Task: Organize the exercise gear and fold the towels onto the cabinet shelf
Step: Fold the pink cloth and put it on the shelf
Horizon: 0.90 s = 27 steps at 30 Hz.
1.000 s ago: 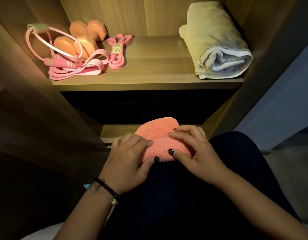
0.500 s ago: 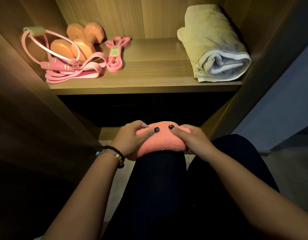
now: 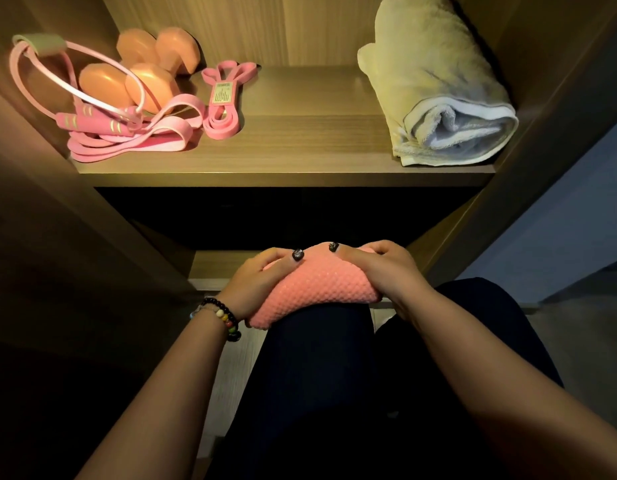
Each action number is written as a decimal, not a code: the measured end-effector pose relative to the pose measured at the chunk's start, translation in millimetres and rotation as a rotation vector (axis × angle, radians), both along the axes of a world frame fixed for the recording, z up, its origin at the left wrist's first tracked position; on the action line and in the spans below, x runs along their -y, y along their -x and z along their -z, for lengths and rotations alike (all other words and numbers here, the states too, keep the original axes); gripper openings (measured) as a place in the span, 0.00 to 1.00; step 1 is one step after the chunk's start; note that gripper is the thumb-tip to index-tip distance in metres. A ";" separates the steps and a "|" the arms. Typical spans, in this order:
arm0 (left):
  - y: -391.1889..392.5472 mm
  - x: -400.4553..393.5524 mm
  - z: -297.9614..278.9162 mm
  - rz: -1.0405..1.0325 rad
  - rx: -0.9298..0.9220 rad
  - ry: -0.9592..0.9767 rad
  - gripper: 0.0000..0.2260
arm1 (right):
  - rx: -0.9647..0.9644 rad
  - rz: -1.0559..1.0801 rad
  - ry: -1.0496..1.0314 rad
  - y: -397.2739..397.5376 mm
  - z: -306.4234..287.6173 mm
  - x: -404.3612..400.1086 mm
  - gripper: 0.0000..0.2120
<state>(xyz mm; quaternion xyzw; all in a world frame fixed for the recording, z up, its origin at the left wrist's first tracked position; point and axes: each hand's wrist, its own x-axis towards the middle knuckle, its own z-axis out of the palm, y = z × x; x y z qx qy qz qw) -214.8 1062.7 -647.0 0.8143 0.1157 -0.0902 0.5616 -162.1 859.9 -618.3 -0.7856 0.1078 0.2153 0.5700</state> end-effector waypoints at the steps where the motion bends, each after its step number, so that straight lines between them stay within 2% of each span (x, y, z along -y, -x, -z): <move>1: 2.1 -1.6 4.3 -0.002 -0.002 0.068 0.31 | -0.021 0.003 -0.016 0.4 -0.6 1.2 0.24; 4: 5.1 -3.2 13.1 -0.051 0.034 0.213 0.41 | -0.044 -0.005 -0.091 5.0 -5.5 4.9 0.33; 8: 6.6 0.3 13.8 -0.165 0.085 0.350 0.39 | -0.077 -0.083 -0.408 20.8 -8.1 16.4 0.37; 11: 6.8 1.0 11.4 -0.177 0.114 0.371 0.37 | 0.027 -0.137 -0.471 24.9 -4.7 24.7 0.35; 15: 6.6 -0.3 2.8 -0.051 0.103 0.414 0.35 | 0.056 -0.034 -0.584 17.6 0.5 22.6 0.32; 19: -1.9 -4.7 -11.5 0.030 0.064 0.516 0.47 | 0.049 0.026 -0.732 4.5 -7.9 15.9 0.26; 21: -8.8 -3.8 -16.2 0.054 0.060 0.613 0.45 | 0.050 -0.005 -0.813 -3.3 -17.8 13.6 0.24; 23: -18.6 0.3 -18.6 0.069 0.015 0.763 0.38 | 0.042 -0.048 -0.859 -14.3 -29.6 12.9 0.23; 25: -28.5 5.8 -23.5 0.072 -0.031 0.888 0.34 | 0.088 -0.129 -0.802 -29.0 -40.9 12.2 0.25; 27: -38.5 9.5 -29.6 0.067 0.011 0.891 0.30 | 0.185 -0.189 -0.657 -45.9 -52.6 10.2 0.26</move>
